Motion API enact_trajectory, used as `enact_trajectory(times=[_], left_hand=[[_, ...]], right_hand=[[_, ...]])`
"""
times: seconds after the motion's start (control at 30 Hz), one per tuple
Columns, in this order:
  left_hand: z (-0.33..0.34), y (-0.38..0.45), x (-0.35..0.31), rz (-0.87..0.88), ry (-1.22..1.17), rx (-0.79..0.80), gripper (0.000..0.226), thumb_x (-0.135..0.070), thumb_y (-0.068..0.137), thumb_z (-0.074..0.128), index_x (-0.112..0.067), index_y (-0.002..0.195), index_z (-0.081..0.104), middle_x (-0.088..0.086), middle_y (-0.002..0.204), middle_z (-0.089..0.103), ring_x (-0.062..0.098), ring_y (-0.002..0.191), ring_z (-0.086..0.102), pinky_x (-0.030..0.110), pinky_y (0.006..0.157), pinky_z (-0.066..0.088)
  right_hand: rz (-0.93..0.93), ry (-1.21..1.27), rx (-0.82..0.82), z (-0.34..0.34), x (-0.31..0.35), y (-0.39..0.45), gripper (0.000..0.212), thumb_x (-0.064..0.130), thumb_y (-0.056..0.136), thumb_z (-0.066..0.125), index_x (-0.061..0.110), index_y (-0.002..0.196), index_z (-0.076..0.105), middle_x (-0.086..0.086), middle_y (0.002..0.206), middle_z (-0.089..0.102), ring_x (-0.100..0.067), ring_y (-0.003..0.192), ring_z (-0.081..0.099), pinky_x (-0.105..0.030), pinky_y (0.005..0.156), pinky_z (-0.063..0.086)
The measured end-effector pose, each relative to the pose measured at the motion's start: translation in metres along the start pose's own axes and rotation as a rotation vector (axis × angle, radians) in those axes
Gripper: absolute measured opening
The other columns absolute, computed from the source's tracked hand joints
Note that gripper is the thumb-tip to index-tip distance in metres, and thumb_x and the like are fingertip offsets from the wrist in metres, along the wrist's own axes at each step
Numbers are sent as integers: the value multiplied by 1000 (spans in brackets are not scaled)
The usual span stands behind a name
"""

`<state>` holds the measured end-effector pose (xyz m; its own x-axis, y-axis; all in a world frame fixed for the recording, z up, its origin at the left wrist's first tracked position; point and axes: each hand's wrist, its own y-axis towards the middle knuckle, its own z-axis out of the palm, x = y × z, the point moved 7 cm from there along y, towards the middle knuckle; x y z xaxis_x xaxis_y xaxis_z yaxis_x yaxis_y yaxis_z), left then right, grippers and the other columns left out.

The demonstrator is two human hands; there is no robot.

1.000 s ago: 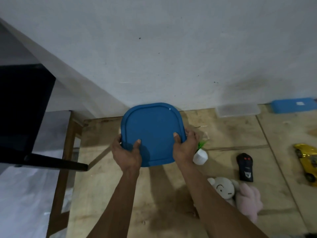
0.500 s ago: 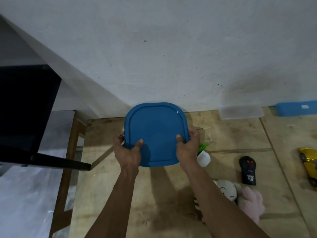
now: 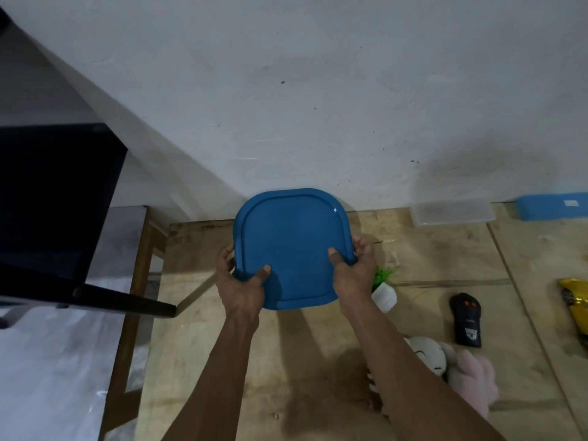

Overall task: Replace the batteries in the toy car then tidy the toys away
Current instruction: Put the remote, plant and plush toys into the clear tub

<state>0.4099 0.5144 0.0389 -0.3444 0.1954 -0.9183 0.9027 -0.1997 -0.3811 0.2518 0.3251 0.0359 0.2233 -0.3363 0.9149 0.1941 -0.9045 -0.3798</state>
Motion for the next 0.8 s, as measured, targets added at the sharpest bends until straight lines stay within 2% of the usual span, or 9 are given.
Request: enact_trajectory(times=[0.07,0.13,0.2,0.27,0.33,0.43,0.53,0.7,0.8], left_hand=[[1,-5,-5,61,29,14,78,-2,72,87,-35,130,48,-5,128,56,16,117,57,46,98,55],[0,-8,-9,127,73,-4,79,-8,69,90,-34,130,48,-11,126,55,10,117,56,43,100,54],[-2,-9,-13,177,171,-49,82,-22,68,93,-31,136,48,-8,131,52,15,123,52,47,104,50],[-3,-11,-17,215,285,-74,89,-39,66,90,-28,142,45,-3,137,47,23,129,46,54,105,47],[0,-14,-20,244,352,-58,93,-49,66,86,-25,145,42,1,139,47,26,131,43,56,106,45],[4,-18,-26,257,473,-56,96,-48,74,84,-20,152,35,9,143,45,28,134,34,58,109,38],[5,-25,-33,289,554,-40,100,-55,77,79,-24,157,26,14,139,42,29,132,32,56,108,37],[-6,-50,-45,346,603,12,107,-66,76,74,-26,159,18,12,130,40,28,125,35,51,105,39],[-26,-79,-42,359,593,5,109,-69,73,72,-28,159,18,0,121,33,23,122,35,47,105,40]], right_hand=[[-42,-39,-4,0,0,-1,44,13,82,78,21,118,53,0,116,61,-15,102,62,-28,82,57],[-84,-93,-19,2,3,-3,52,30,75,81,32,117,51,0,120,59,-19,107,60,-34,86,58],[-104,-143,-28,2,-2,-1,51,50,66,77,49,108,48,3,119,59,-23,112,59,-43,89,57],[-130,-185,-34,0,-8,1,48,56,65,74,53,104,46,5,118,59,-23,111,58,-47,90,56],[-179,-221,-34,-2,-1,-5,52,56,68,71,45,113,48,4,119,58,-24,112,57,-48,92,54],[-261,-268,-11,-1,8,-15,67,58,77,66,27,134,47,-2,125,54,-25,117,53,-50,97,51],[-305,-327,-21,-5,18,-24,71,48,88,66,22,149,39,-7,127,49,-25,119,49,-48,101,47],[-312,-341,-23,-24,27,-50,71,44,91,65,22,151,35,-3,124,44,-23,117,50,-45,102,47],[-295,-333,3,-39,25,-80,71,43,91,66,22,151,35,-1,127,43,-20,119,49,-42,103,47]])
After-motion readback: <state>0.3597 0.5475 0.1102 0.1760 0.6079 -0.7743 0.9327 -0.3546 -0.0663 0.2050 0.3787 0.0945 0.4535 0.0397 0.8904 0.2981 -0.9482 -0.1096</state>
